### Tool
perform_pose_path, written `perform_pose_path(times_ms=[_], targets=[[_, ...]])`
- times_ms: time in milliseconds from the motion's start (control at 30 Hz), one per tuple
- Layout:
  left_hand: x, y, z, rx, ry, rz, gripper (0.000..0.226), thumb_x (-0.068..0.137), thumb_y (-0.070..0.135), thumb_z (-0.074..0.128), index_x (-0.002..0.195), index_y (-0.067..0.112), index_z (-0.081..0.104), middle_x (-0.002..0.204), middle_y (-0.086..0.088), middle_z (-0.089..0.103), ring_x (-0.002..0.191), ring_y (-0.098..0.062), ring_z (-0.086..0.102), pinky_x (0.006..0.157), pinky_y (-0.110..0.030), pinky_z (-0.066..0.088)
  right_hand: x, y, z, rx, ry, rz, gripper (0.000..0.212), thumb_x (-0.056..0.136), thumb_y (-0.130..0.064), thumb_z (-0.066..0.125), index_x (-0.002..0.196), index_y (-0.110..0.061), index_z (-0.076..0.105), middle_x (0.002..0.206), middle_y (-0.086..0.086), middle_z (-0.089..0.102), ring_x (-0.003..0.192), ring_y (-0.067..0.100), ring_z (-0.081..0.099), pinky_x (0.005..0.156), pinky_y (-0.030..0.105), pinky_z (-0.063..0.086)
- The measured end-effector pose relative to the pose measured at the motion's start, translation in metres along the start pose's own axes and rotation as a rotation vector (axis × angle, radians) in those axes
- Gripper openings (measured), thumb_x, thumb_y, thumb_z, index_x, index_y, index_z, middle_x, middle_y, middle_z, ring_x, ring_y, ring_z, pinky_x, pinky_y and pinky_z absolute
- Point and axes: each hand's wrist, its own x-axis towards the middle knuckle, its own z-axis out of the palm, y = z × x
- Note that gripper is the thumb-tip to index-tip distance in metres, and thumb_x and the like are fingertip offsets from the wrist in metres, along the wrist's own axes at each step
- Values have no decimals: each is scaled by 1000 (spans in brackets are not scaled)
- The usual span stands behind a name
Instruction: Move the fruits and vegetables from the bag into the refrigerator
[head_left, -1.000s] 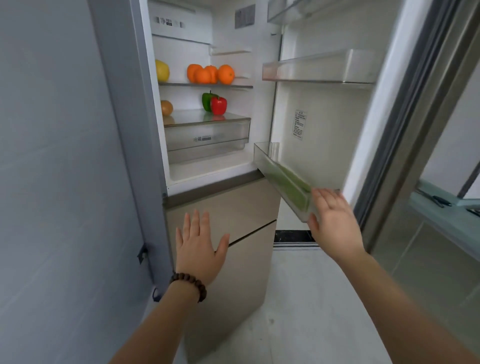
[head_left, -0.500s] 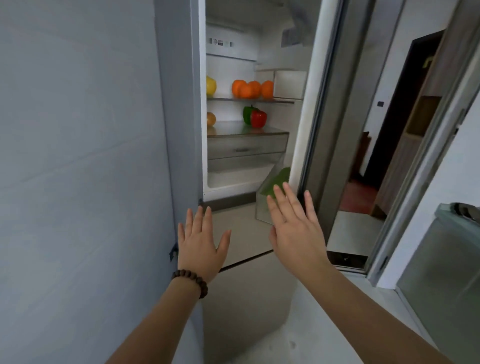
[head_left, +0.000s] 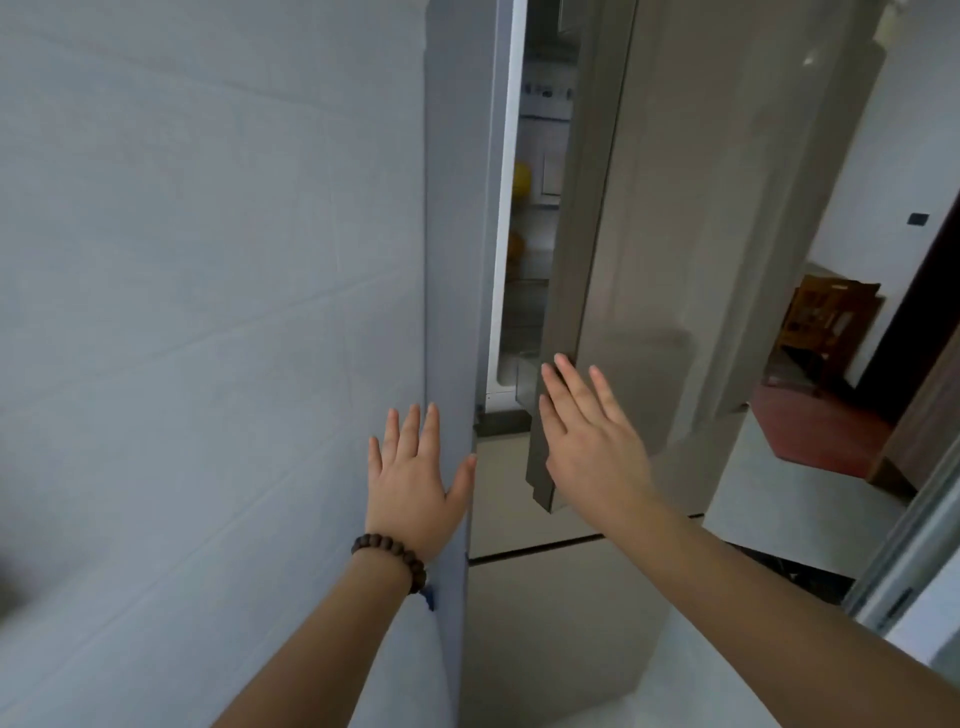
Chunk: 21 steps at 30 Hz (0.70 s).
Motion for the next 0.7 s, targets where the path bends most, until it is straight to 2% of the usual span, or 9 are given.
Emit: perform_pose_path(times_ms=[67, 133, 200, 300, 433, 567, 700], targets=[[1, -6, -2, 20, 6, -20, 81, 84, 65, 10, 150, 20, 0, 159, -3, 1, 146, -21, -10, 118, -42, -5, 11, -2, 9, 9, 2, -15, 58, 86, -24, 48, 138, 0, 36, 153, 19, 22, 145, 32, 13, 115, 49, 3], [0, -9, -3, 41, 8, -39, 83, 83, 67, 7, 150, 20, 0, 159, -3, 1, 146, -21, -10, 119, -42, -5, 23, -5, 23, -39, -6, -43, 59, 90, -22, 38, 144, -1, 22, 156, 16, 13, 146, 30, 6, 114, 48, -6], [-2, -11, -5, 52, -6, -53, 78, 88, 65, 13, 150, 20, -1, 159, -3, -1, 146, -21, -12, 119, -42, -5, 37, -8, 36, -83, -16, -71, 60, 93, -19, 30, 146, -2, 9, 158, 13, 5, 146, 28, -2, 112, 48, -16], [-5, -11, -7, 67, -15, -62, 76, 89, 61, 13, 150, 20, -3, 159, -2, -3, 145, -20, -14, 118, -40, -7, 60, -13, 49, -133, -28, -114, 58, 94, -17, 20, 148, -2, 2, 158, 13, -4, 145, 28, -9, 112, 50, -16], [-7, -12, -10, 102, -23, -60, 72, 94, 58, 21, 150, 20, -5, 159, -1, -5, 145, -20, -15, 118, -41, -7, 88, -19, 53, -145, -99, -127, 58, 96, -19, 19, 148, -3, 1, 158, 12, -6, 145, 27, -12, 114, 49, -10], [-13, -16, -11, 97, -26, -76, 73, 94, 57, 22, 150, 20, -5, 159, -1, -4, 145, -19, -15, 118, -41, -7, 113, -26, 54, -163, -229, -106, 57, 96, -18, 18, 148, -6, 0, 158, 8, -10, 145, 24, -16, 117, 48, -6], [-24, -28, -14, 110, -39, -111, 73, 93, 58, 22, 150, 21, -5, 159, 0, -5, 145, -19, -15, 118, -41, -7, 129, -28, 55, -98, -291, -73, 57, 94, -15, 18, 149, -9, 5, 159, 4, -9, 145, 20, -16, 117, 48, -4]])
